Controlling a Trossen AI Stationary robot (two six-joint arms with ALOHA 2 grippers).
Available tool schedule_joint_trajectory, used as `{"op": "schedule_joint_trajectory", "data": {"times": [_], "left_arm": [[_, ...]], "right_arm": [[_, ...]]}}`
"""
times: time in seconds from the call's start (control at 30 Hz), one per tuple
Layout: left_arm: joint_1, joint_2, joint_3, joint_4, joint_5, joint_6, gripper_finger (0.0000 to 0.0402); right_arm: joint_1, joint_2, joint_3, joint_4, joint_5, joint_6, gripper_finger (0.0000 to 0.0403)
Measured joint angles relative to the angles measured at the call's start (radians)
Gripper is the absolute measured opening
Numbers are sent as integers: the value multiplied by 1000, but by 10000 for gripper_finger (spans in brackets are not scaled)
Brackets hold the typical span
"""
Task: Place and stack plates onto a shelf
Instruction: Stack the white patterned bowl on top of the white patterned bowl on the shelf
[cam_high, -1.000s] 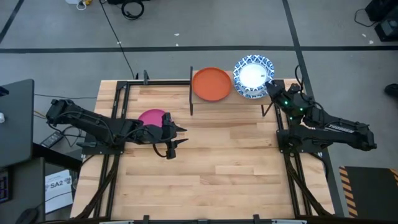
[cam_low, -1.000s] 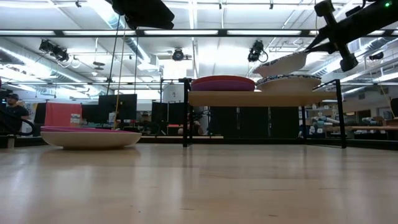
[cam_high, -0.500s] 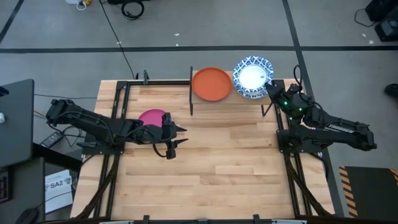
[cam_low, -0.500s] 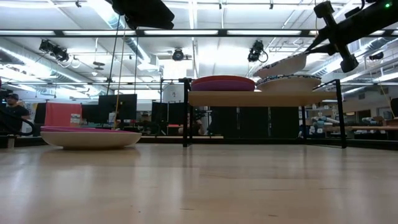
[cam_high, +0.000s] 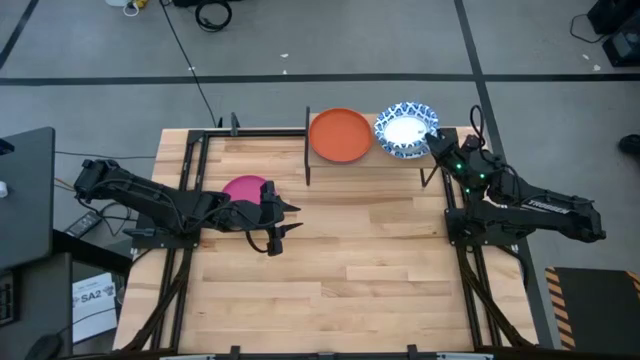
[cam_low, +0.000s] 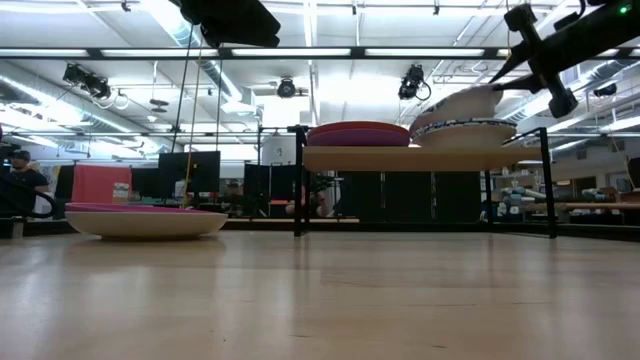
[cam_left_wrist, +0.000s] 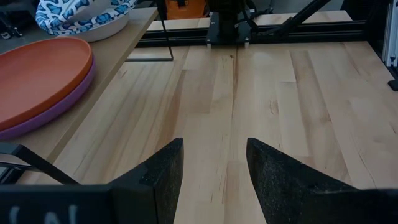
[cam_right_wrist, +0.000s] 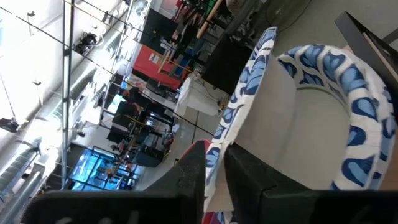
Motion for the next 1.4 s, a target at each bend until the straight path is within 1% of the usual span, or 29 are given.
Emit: {"op": "schedule_joint_trajectory", "data": {"times": [0.3,0.43,0.63,0.8,0.97,1.17,1.27,1.4], "left_arm": [[0,0,0,0,0,0,183],[0,0,0,0,0,1,183],[0,0,0,0,0,1,183],[0,0,0,0,0,1,183],[0,0,0,0,0,1,183],[0,0,0,0,0,1,183],[0,0,0,0,0,0,183],[0,0,0,0,0,0,183]], "right_arm": [[0,0,0,-27,7,-8,130],[0,0,0,-26,34,-106,158],[-1,0,0,-24,40,-243,197],[0,0,0,-37,2,-386,225],[-1,0,0,-97,-50,-488,237],[-1,0,0,-219,-103,-513,237],[0,0,0,-239,-128,-563,237],[0,0,0,-239,-130,-573,236]]}}
